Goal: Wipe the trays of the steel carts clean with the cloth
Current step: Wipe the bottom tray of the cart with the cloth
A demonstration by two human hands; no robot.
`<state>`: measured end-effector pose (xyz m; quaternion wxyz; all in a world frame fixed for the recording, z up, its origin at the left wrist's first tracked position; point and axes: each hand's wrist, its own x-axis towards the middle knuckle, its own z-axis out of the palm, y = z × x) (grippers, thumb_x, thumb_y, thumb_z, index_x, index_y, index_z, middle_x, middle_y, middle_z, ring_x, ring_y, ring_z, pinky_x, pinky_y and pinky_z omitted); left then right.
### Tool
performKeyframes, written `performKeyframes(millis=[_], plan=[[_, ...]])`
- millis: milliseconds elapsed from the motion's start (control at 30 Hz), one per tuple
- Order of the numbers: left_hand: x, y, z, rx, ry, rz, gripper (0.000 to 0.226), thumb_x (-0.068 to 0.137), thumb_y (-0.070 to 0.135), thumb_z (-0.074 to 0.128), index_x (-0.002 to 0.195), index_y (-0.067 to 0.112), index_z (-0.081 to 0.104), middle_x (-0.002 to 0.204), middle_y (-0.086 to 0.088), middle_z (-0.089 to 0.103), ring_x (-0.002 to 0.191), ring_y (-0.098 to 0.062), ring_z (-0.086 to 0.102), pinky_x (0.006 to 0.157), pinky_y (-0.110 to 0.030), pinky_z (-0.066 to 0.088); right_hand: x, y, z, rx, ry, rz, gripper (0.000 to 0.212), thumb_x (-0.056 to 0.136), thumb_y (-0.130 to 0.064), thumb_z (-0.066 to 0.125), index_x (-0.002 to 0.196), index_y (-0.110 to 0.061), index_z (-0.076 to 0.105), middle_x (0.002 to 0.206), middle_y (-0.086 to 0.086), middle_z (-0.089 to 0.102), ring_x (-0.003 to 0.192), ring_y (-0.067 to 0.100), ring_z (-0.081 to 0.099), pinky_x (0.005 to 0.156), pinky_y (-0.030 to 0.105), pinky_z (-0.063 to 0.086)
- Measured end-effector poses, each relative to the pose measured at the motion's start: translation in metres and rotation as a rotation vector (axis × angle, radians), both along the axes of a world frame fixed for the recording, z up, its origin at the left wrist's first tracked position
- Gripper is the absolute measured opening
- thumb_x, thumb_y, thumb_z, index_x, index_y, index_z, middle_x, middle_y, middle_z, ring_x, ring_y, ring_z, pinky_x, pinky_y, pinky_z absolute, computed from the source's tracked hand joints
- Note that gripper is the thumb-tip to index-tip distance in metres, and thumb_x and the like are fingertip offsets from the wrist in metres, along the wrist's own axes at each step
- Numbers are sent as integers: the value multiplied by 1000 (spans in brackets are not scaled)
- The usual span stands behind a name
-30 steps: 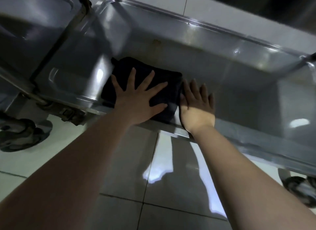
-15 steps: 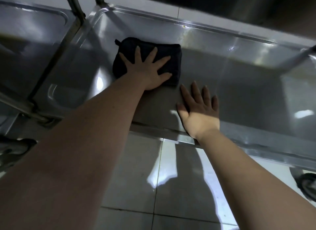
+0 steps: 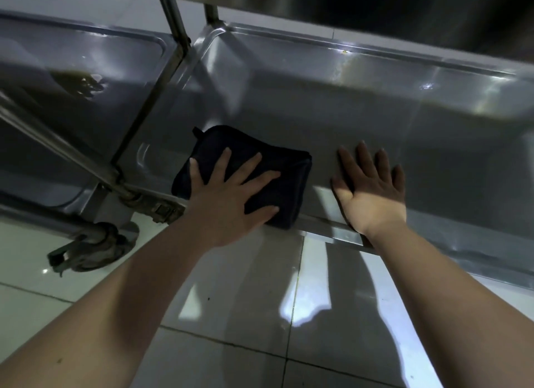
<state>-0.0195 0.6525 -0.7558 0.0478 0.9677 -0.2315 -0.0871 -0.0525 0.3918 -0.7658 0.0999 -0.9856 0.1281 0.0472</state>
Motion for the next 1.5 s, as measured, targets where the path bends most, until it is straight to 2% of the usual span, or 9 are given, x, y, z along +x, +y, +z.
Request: performKeyframes(millis=[133, 233, 333, 400, 500, 633, 900, 1200, 1500], plan=[[7, -8, 1, 13, 86, 88, 60, 77, 82, 0, 133, 70, -18, 157, 25, -21, 147, -28, -22, 104, -72, -18, -1, 0, 4, -6, 47, -13, 58, 97, -56, 30, 152, -47, 13, 164, -9, 2, 151, 25, -2, 120, 47, -2], [6, -18, 1, 33, 68, 156, 60, 80, 79, -2, 135, 65, -22, 157, 21, -25, 146, -30, -23, 102, -74, -16, 12, 23, 11, -7, 79, -98, 55, 98, -48, 29, 151, -37, 21, 165, -4, 4, 150, 33, -1, 119, 52, -2], [7, -16, -1, 56, 40, 171, 68, 75, 83, -3, 137, 63, -21, 158, 16, -25, 146, -33, -23, 101, -76, -15, 24, 60, 13, 64, 3, -79, 51, 102, -42, 29, 151, -32, 25, 164, -9, 4, 151, 24, -7, 119, 50, -9], [13, -6, -3, 44, 29, 188, 71, 71, 85, -4, 137, 64, -19, 159, 17, -23, 146, -33, -22, 101, -76, -14, 18, 71, 7, 101, -39, -53, 54, 102, -42, 28, 154, -34, 18, 163, -14, 0, 150, 18, -11, 119, 48, -11], [30, 22, -5, 11, -14, 242, 71, 70, 86, 0, 137, 67, -12, 160, 19, -16, 148, -33, -15, 101, -76, -10, 10, 68, 4, 128, -65, 7, 58, 99, -49, 28, 153, -43, 9, 163, -17, -5, 150, 18, -13, 119, 51, -8], [52, 42, -8, 23, -24, 228, 67, 72, 88, 4, 135, 69, -9, 159, 22, -15, 147, -34, -12, 100, -76, -8, 10, 71, 4, -13, 18, 197, 60, 96, -60, 25, 151, -49, 5, 155, -26, -18, 147, 18, -23, 117, 54, -13], [110, 31, -10, 12, -31, 149, 68, 75, 86, 6, 139, 67, -3, 162, 15, -11, 147, -37, -14, 100, -79, -10, 11, 74, 4, -29, 66, 187, 61, 93, -64, 20, 149, -54, -1, 161, -21, -7, 150, 19, -13, 118, 54, -4], [187, -2, -1, 77, 71, 151, 66, 81, 85, 10, 140, 65, -8, 161, 13, -16, 146, -39, -17, 99, -81, -10, 13, 73, 5, -19, 62, 192, 61, 90, -68, 11, 149, -55, 0, 161, -23, -6, 150, 18, -13, 118, 53, -6], [137, 6, 0, 77, 55, 74, 63, 80, 84, 10, 137, 67, -10, 161, 13, -16, 146, -39, -18, 102, -78, -9, 13, 71, 6, -30, 82, 178, 63, 87, -68, 11, 147, -57, -4, 160, -24, -9, 150, 18, -14, 117, 53, -7]])
